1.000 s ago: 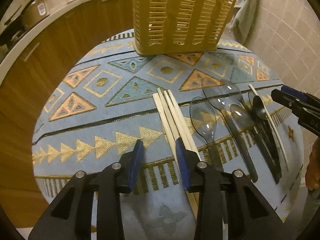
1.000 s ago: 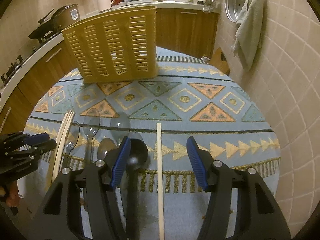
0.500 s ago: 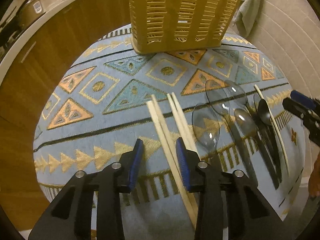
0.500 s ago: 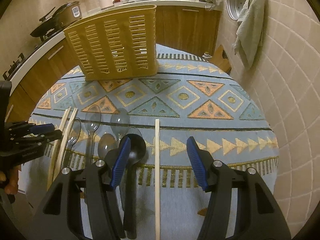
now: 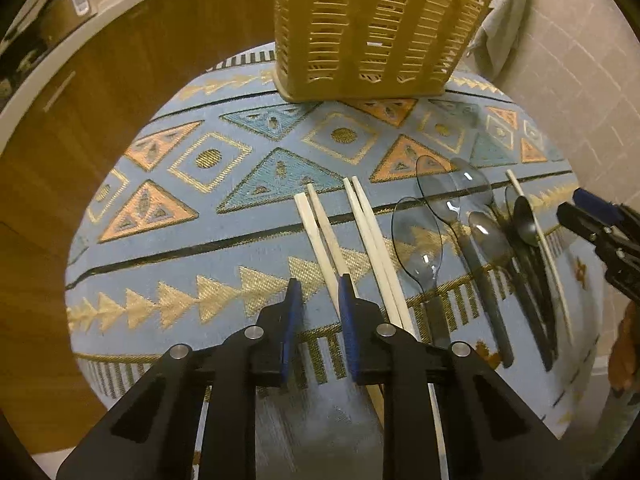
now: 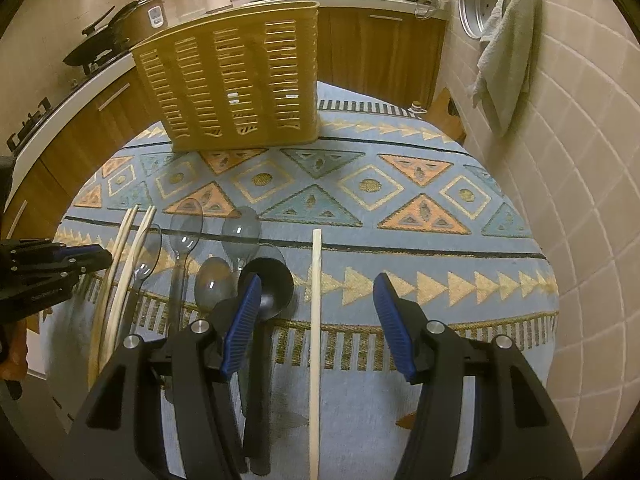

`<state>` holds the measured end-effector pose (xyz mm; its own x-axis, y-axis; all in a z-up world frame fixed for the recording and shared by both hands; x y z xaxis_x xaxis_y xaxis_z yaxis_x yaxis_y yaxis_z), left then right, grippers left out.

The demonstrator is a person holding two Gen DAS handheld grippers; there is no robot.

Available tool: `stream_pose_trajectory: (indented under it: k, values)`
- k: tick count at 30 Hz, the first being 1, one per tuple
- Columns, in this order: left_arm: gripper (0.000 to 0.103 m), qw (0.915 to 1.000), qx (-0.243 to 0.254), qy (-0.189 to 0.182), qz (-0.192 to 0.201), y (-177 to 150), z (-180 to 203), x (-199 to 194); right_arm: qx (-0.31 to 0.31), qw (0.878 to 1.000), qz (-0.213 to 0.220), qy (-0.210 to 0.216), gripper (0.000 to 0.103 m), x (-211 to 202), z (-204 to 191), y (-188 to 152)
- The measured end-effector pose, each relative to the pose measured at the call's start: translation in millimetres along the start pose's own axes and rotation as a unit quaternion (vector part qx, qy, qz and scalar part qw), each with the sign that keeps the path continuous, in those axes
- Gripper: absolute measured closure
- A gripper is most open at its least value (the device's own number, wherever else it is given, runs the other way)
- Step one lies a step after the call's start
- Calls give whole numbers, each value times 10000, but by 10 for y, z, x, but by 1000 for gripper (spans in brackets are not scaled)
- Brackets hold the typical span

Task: Organize utensils
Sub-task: 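Lower the left gripper onto a wooden chopstick and close while the right approaches a black spoon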

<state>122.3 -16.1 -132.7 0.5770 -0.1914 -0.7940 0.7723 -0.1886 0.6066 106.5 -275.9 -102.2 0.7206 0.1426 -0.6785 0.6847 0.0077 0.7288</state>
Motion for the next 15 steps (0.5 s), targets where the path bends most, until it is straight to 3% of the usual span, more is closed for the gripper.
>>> stream_pose_trajectory:
  k: [4,8,10,12,15]
  values:
    - [84,9999,-100,98,-94,14,28,33,53,10000,-16,-8,48,-7,50,-14]
    - [80,9992,140,372,-97,88,94,101,204,9997,-78,87,48,-8,81,-5]
    - [84,9987,291,413,-96,92,112,118,193,9996,-130,135,48,-20,63,13]
    - [96,9981,399,475,-64,84,85,108,156,9993,-189,276,48,-38,17,37]
    - [100,9990,313,328,-43,89,45,95,255,9976,-425,476,49,3,-13,94]
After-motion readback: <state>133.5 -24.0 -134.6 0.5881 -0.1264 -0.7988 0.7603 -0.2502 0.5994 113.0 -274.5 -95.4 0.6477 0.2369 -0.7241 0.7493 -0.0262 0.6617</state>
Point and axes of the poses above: each gripper's, at about its wrist camera, not at the fingertips, and x roughly the way its jaws point, z to its right, y to its top, the point moved 9 cm from there along x, roughly the way its jaws point, and after that the axes turned 13 degrees about z, right-handed, at the moved point
